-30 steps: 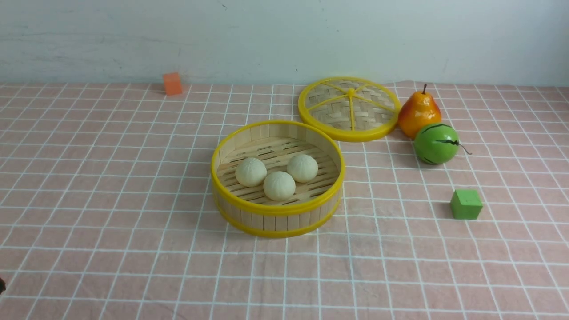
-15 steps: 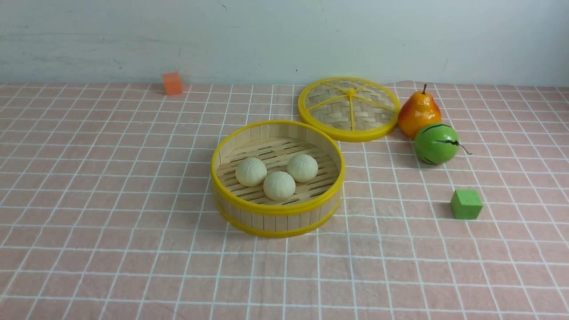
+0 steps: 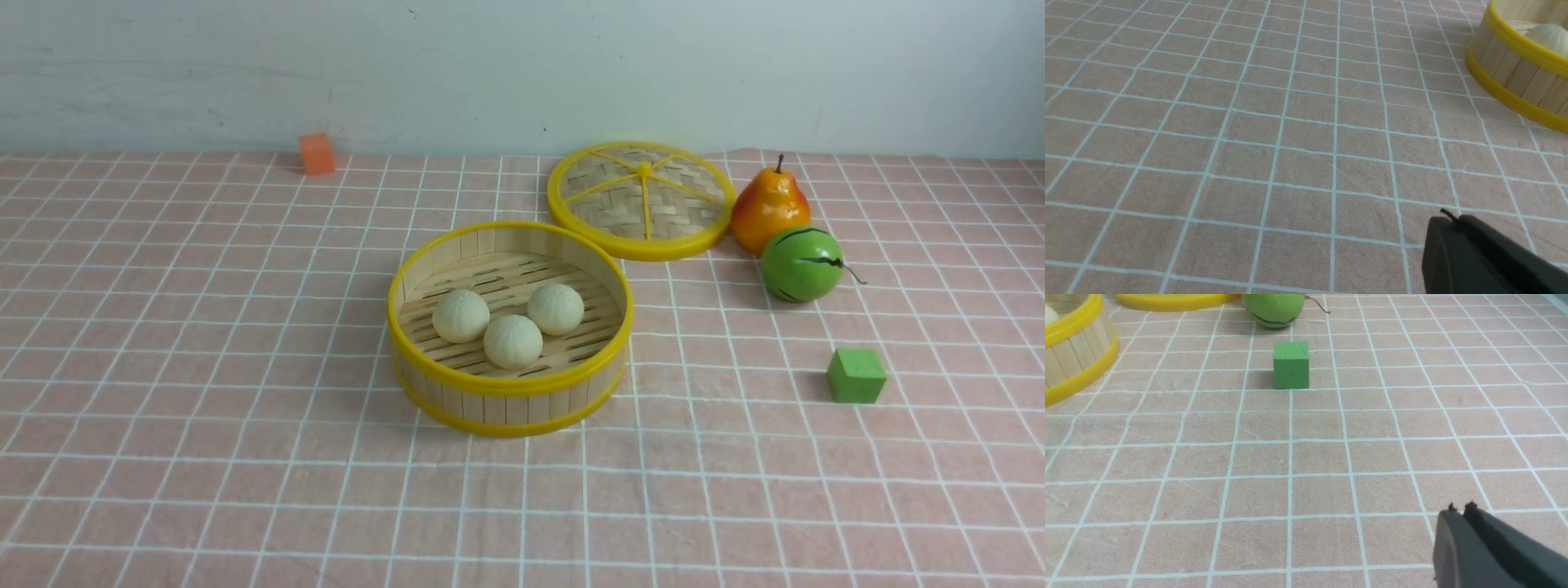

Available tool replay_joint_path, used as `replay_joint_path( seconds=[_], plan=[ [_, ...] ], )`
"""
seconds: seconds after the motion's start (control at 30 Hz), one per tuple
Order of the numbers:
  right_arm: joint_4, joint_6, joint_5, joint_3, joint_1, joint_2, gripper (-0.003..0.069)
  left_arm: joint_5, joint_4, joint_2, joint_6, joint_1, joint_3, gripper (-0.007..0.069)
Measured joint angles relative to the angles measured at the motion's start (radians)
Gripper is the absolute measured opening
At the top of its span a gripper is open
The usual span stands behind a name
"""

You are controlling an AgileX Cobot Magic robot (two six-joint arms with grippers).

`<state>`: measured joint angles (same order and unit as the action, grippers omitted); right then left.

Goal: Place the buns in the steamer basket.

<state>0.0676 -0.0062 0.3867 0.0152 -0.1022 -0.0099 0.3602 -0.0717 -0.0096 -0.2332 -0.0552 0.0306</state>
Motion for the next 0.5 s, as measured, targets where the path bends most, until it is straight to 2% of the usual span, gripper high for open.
replay_joint_path(
  seconds=[0.5],
  plan=[
    [0.000,0.000,0.000,0.000,0.000,0.000,0.0029,-0.001,0.000,0.000,0.000,0.000,0.000,-0.0010]
  ],
)
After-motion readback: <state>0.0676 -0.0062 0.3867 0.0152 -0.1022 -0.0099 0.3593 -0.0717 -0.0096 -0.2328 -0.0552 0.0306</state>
